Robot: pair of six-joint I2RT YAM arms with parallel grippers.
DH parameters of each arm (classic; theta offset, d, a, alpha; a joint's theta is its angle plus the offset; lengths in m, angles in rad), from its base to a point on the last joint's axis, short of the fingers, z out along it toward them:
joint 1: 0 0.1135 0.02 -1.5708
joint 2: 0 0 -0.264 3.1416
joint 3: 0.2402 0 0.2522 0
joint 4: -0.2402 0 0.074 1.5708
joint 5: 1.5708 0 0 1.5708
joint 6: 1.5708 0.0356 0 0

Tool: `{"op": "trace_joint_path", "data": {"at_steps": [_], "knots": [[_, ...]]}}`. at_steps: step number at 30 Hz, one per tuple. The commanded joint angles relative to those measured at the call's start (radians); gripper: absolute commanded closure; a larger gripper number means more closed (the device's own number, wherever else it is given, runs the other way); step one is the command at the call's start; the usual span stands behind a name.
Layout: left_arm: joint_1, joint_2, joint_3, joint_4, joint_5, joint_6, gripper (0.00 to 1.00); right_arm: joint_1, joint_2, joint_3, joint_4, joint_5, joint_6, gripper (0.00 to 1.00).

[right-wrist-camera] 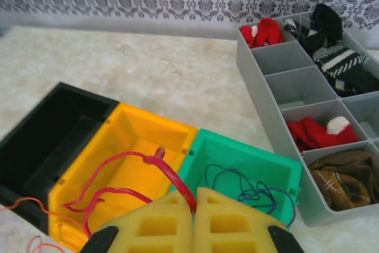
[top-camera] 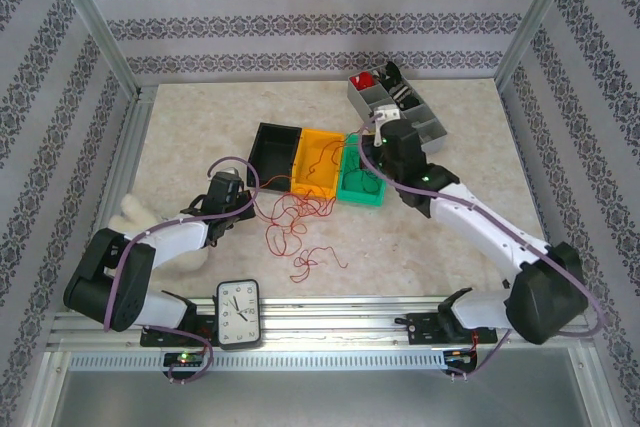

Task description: Untangle the cables

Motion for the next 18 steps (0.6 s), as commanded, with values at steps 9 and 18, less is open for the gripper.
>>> {"op": "trace_joint_path", "data": {"at_steps": [9, 18], "knots": [[-0.017, -0.012, -0.004, -0.019, -0.022, 0.022, 1.0, 0.082, 0.22, 0.223, -0.103, 0.241, -0.21, 0.95], [-0.017, -0.013, -0.002, -0.025, -0.024, 0.018, 1.0, 0.171, 0.455, 0.384, -0.123, 0.278, -0.34, 0.96]]}}
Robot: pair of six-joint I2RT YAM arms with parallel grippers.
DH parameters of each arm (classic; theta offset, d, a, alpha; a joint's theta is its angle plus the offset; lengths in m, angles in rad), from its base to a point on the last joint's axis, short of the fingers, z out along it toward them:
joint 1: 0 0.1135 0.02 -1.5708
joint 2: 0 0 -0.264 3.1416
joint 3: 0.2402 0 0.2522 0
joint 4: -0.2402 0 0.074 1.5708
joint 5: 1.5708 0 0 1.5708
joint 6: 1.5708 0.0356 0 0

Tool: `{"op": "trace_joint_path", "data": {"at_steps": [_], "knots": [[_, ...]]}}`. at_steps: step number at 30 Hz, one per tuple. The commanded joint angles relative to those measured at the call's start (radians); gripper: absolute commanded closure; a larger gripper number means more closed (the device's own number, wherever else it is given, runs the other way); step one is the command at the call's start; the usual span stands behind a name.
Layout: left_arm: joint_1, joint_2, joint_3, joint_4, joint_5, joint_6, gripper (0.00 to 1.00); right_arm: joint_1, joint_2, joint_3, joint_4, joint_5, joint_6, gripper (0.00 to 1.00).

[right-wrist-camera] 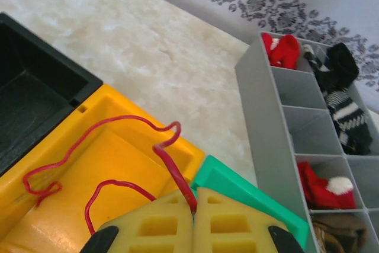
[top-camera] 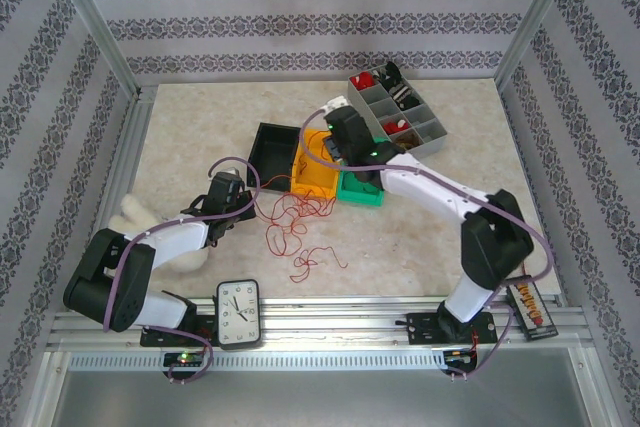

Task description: Untangle the cables

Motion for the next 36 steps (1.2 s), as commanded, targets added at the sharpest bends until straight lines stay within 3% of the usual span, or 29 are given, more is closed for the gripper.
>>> {"op": "trace_joint_path", "data": {"at_steps": [1, 17, 36], "knots": [[-0.011, -0.013, -0.001, -0.028, -0.024, 0.017, 1.0, 0.028, 0.065, 0.063, -0.034, 0.036, -0.079, 0.96], [-0.011, -0.015, 0.005, -0.04, -0.028, 0.015, 1.0, 0.013, 0.284, 0.21, -0.161, -0.262, 0.011, 0.96], [-0.011, -0.018, 0.011, -0.046, -0.04, 0.0, 1.0, -0.053, 0.455, 0.332, -0.247, -0.329, 0.088, 0.96]]}}
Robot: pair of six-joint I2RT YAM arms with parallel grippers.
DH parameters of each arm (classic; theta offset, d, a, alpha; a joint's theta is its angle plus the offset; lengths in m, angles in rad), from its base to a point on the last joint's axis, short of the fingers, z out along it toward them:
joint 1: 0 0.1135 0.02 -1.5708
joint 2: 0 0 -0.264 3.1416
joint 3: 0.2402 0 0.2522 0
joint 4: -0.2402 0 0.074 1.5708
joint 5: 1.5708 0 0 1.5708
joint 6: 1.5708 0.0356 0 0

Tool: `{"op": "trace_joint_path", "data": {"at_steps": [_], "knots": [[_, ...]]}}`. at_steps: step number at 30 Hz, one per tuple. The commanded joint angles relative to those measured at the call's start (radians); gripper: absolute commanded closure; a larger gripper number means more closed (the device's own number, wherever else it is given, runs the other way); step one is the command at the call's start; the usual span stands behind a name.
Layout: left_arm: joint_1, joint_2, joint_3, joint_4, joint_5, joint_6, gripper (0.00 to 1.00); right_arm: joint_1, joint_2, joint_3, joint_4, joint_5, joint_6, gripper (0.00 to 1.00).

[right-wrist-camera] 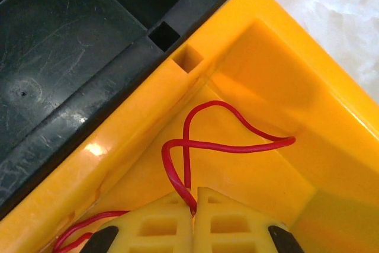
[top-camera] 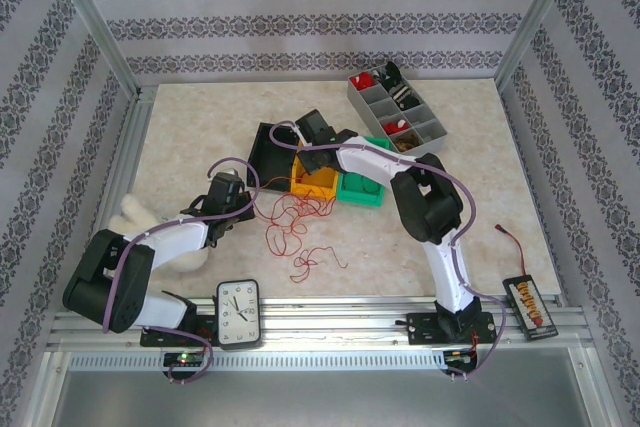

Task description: Untangle the cables

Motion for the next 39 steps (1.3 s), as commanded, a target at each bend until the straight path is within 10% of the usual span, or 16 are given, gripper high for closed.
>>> {"op": "trace_joint_path", "data": {"at_steps": [1, 18, 29, 39], "knots": [[-0.011, -0.014, 0.01, -0.024, -0.022, 0.0, 1.0, -0.009, 0.025, 0.016, -0.056, -0.026, 0.023, 0.96], [-0.013, -0.011, 0.011, -0.022, -0.026, -0.001, 1.0, -0.038, -0.236, -0.143, 0.023, 0.023, 0.142, 0.6], [-0.013, 0.01, 0.027, -0.015, -0.029, -0.003, 1.0, 0.103, -0.495, -0.495, 0.173, -0.147, 0.064, 0.58], [-0.013, 0.026, 0.058, -0.008, 0.02, -0.014, 1.0, 0.27, -0.402, -0.527, 0.161, -0.135, 0.072, 0.57]]}}
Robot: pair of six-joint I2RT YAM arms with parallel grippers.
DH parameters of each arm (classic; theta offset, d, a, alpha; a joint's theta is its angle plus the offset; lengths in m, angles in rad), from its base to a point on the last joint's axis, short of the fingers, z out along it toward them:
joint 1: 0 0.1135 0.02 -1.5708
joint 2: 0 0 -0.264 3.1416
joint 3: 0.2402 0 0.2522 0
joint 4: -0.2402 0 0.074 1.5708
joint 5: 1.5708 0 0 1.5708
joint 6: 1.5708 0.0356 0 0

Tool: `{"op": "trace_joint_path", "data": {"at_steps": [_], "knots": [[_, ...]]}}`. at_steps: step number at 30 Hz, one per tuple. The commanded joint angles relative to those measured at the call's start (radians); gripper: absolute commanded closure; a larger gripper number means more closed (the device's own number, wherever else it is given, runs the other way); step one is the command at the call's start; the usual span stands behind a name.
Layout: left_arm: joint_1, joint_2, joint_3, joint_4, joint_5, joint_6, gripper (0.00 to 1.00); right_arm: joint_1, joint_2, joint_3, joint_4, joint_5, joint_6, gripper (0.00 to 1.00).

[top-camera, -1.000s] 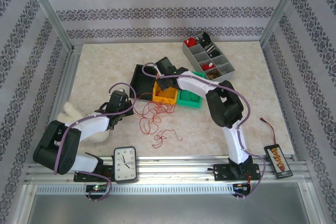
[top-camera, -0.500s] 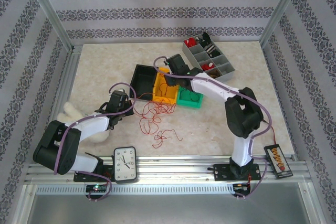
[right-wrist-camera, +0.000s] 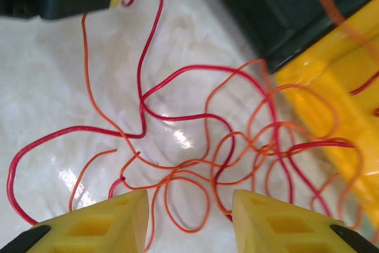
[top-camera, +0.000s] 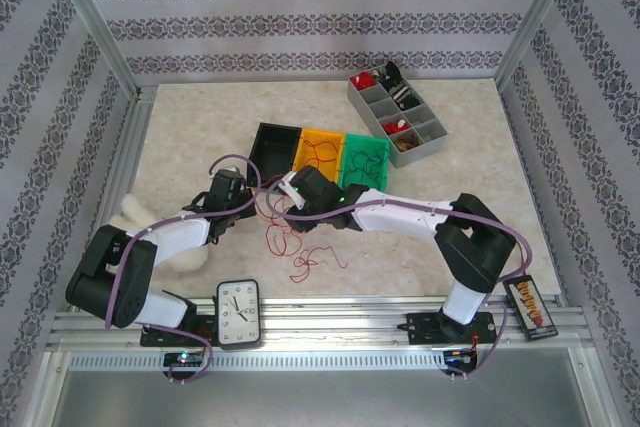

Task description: Untangle the cables

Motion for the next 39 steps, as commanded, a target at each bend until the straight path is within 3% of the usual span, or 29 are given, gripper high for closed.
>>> {"op": "trace_joint_path", "data": {"at_steps": [1, 5, 9, 13, 16, 23, 31, 39], "knots": [[-0.012, -0.012, 0.021, -0.007, 0.014, -0.008, 1.0, -0.005, 0.032, 0.03, 0.011, 0.028, -0.006, 0.57], [-0.012, -0.084, -0.003, 0.021, 0.089, 0.044, 1.0, -0.02, 0.023, 0.03, 0.043, 0.036, 0.007, 0.56], [-0.011, -0.229, -0.03, 0.039, 0.279, 0.13, 1.0, -0.056, 0.013, 0.008, 0.072, 0.036, 0.055, 0.56], [-0.01, -0.385, -0.025, -0.027, 0.44, 0.198, 1.0, -0.095, -0.019, -0.04, 0.121, 0.018, 0.11, 0.56], [-0.011, -0.463, 0.004, -0.123, 0.495, 0.243, 1.0, -0.132, -0.089, -0.119, 0.218, 0.002, 0.154, 0.56], [-0.009, -0.433, 0.073, -0.22, 0.67, 0.29, 1.0, -0.222, -0.25, -0.208, 0.309, -0.098, 0.198, 0.54], [-0.011, -0.362, 0.117, -0.208, 0.723, 0.297, 1.0, -0.187, -0.312, -0.167, 0.15, -0.466, 0.047, 0.55], [-0.01, -0.352, 0.123, -0.207, 0.72, 0.303, 1.0, -0.132, -0.265, -0.148, 0.007, -0.526, -0.025, 0.55]]}}
